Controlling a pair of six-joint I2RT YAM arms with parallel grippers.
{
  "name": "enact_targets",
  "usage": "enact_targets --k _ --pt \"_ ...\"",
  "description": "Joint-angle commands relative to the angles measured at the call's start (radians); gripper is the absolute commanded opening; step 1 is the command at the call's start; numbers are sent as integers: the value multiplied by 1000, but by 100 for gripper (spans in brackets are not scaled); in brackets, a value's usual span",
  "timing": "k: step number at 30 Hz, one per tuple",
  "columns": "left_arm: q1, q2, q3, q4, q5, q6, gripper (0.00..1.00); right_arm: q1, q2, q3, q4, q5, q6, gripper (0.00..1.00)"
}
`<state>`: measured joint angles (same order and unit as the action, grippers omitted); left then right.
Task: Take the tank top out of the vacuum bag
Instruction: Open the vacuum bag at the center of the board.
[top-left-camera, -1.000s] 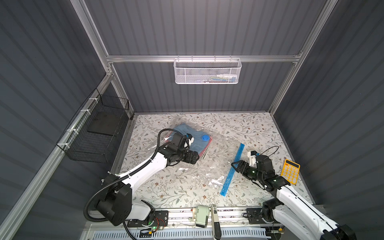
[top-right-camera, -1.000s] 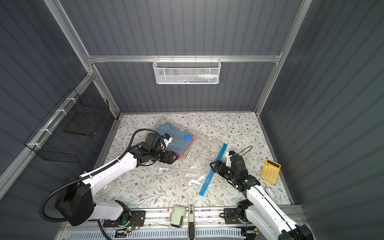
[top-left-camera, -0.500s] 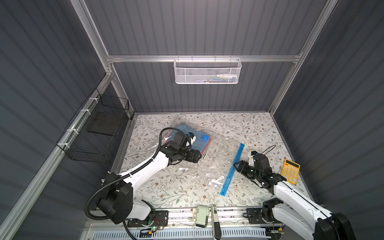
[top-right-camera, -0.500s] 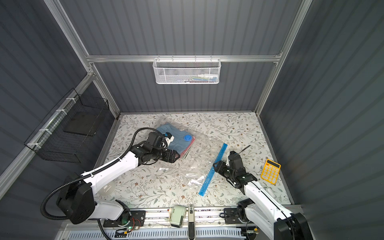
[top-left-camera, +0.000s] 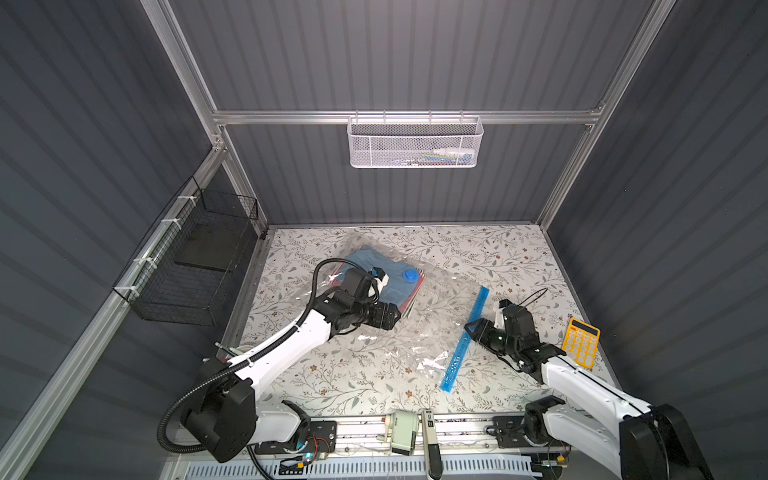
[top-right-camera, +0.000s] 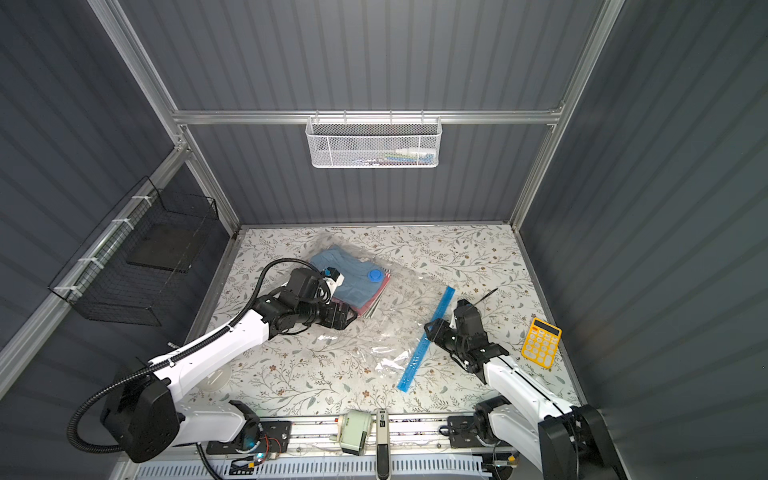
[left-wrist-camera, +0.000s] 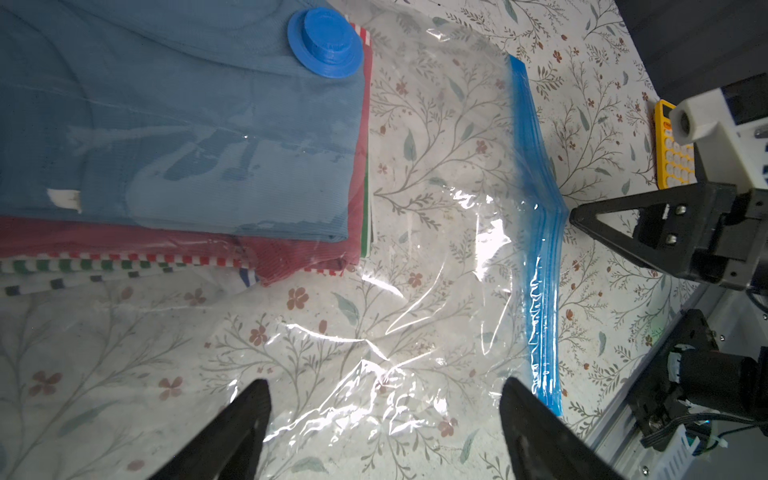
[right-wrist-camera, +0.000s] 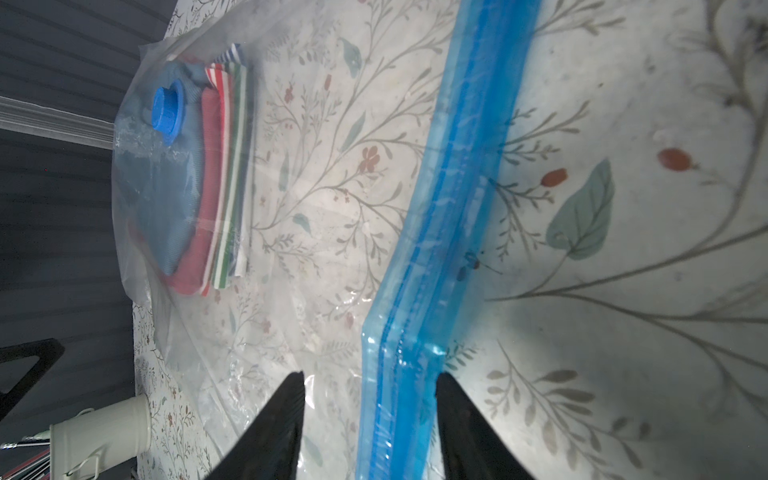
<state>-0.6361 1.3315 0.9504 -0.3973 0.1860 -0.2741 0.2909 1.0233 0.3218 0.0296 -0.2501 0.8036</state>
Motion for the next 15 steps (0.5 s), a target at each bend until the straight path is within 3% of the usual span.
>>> enact_targets --k 1,15 --pt "-7 -21 -8 -16 13 -8 88 4 12 15 7 5 -1 53" --pt "-12 -46 -13 -31 27 -28 88 4 159 23 175 -42 11 50"
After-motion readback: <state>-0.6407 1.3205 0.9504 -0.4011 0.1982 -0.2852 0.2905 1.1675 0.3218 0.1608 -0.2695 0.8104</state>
